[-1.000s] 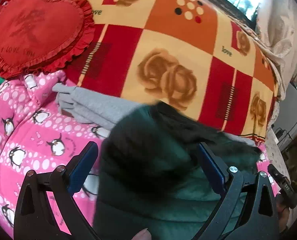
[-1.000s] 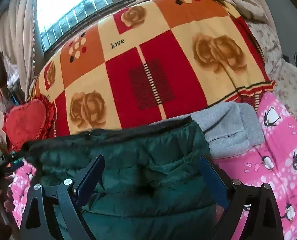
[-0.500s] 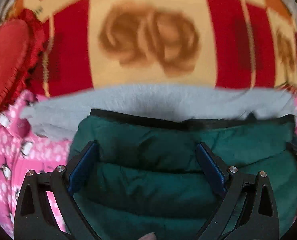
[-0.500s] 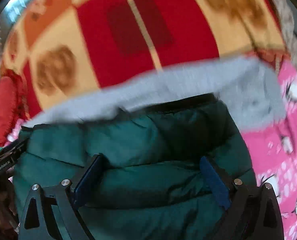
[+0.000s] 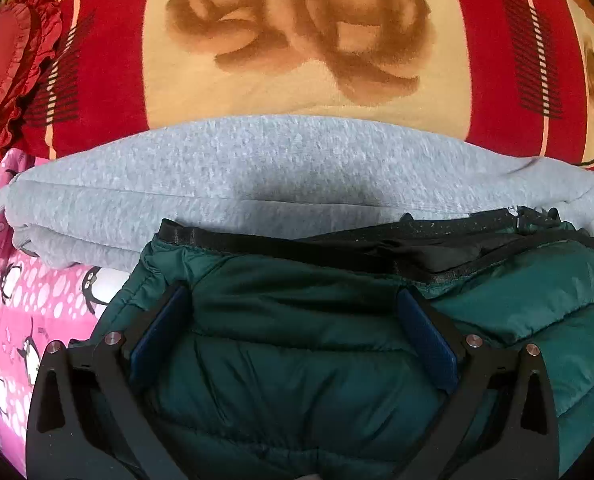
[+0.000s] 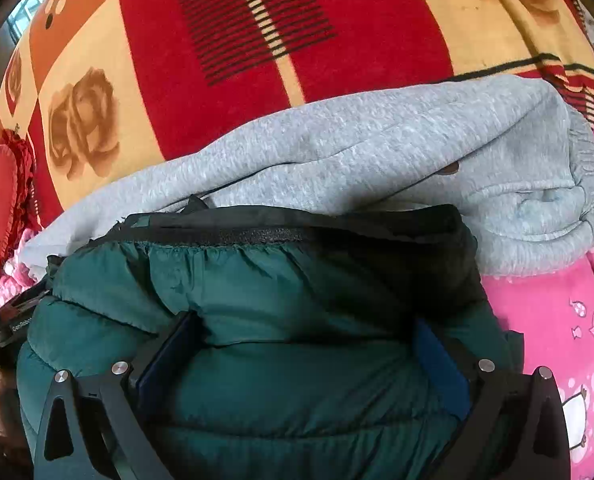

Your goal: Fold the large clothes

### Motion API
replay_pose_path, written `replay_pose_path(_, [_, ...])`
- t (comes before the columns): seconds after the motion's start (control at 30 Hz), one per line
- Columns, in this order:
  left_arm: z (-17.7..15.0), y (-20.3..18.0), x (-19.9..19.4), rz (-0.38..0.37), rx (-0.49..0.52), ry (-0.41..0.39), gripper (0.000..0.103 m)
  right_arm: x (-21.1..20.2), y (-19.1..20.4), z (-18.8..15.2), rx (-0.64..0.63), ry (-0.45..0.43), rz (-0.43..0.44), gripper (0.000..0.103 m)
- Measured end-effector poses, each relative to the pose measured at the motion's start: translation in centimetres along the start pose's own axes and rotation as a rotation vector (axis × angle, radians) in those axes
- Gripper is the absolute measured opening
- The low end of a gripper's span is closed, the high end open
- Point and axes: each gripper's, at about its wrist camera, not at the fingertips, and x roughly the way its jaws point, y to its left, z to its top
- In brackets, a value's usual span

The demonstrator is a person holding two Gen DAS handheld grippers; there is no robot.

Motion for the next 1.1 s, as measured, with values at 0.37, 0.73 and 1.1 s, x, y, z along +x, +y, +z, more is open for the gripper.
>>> replay_pose_path(0.37, [0.1,1.6,-1.5,-0.035,0.035,0.084,0.103,-1.9,1.2,0.1,-0.008,-0.022,-0.059,0.103])
replay_pose_path(0.73, [-6.2,1.0,-11.3,-0.036,-0.011,-0.107,0.102,-9.0,8.9,-6.8,-0.213,-0.132,0.036,0.103])
replay_pose_path(1.1, [-11.3,4.6,-16.3,-0.114,0.03,-0.183,0.102,-14.2,4.0,-10.1,-0.161,-0.264,0.05,0.103])
